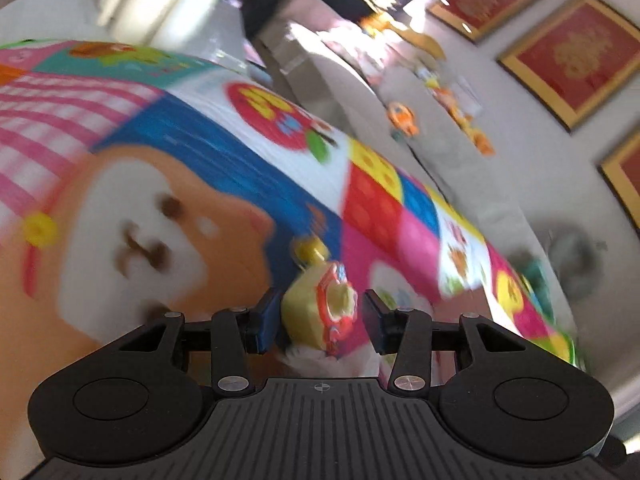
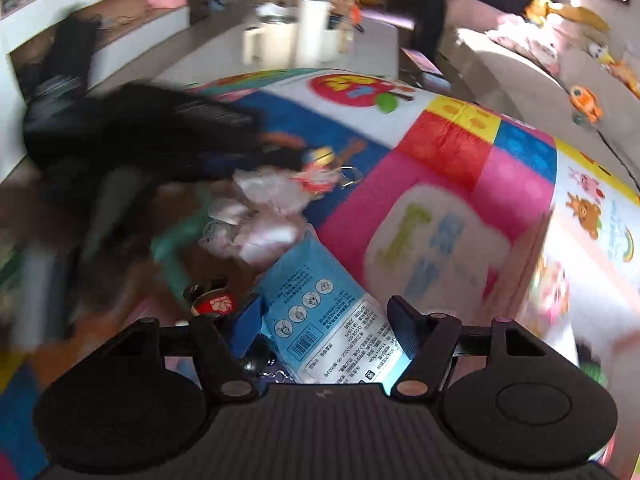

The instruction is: Organize objects

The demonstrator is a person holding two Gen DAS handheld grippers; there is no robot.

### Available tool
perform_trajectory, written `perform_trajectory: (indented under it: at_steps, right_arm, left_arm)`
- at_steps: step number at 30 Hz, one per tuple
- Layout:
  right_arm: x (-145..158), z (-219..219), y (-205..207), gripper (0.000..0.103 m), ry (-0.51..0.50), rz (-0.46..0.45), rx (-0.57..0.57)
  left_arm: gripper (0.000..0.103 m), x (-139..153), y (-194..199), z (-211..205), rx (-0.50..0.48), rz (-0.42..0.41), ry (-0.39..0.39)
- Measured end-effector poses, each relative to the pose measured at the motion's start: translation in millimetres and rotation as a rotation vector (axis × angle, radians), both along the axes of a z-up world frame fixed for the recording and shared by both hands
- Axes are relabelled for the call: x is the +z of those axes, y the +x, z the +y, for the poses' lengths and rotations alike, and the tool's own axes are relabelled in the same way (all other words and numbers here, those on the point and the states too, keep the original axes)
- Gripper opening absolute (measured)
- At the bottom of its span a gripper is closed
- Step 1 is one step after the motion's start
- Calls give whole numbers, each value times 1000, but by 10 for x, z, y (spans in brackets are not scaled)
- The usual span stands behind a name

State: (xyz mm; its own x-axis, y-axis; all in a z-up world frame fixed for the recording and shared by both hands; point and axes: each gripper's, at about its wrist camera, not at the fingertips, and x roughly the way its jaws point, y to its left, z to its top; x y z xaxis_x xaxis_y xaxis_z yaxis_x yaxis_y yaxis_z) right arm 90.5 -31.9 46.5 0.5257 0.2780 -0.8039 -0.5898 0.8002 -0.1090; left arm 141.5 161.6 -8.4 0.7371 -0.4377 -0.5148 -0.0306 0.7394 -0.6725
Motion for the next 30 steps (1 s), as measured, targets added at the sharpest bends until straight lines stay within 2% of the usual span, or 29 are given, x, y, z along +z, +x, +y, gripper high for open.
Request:
perform_trajectory:
  at_steps: [4, 6, 9, 11, 13, 15, 18, 20, 22, 24, 27, 29, 30]
  right_arm:
    - [2, -368, -510, 69, 61, -17, -23]
    - [1, -563, -680, 69, 54, -27, -67]
    - [-8, -872, -874, 70, 32, -63, -155]
    - [-2, -1082, -980, 75, 31, -98, -220]
    - [35, -1338, -1080, 84, 89, -122, -283]
    - [76, -1578, -1175, 84, 166, -140, -333]
    - [75, -1810, -1329, 88, 238, -205, -394]
    - [1, -1879, -1389, 89, 238, -267, -433]
    - [-105, -1932, -1406, 89, 259, -287, -470]
    - [-184, -2023, -1411, 89, 325, -271, -505]
    - [-301, -2117, -1434, 92, 403, -274, -549]
    - [-327, -2156, -1481, 92, 430, -293, -565]
    - [-320, -2172, -1492, 96, 447, -308, -572]
  left_arm:
    - [47, 45, -75, -376, -172, 1, 25]
    - [47, 171, -205, -513, -221, -45, 69]
    - [47, 479, -564, -573, -221, -168, 176]
    - [47, 656, -903, -551, -207, -218, 255]
    - [47, 755, -1210, -530, -190, -202, 344]
    - [47, 776, -1529, -487, -158, -146, 401]
    - [47, 680, -1959, -400, -160, -30, 357]
    - [47, 593, -2063, -386, -148, 42, 304]
    - [47, 490, -2063, -372, -128, 102, 245]
    - [47, 390, -1967, -380, -75, 150, 223]
    - [48, 308, -1694, -521, -47, 159, 230]
    - [48, 313, -1495, -691, -76, 121, 273]
    - [48, 322, -1420, -785, -98, 105, 293]
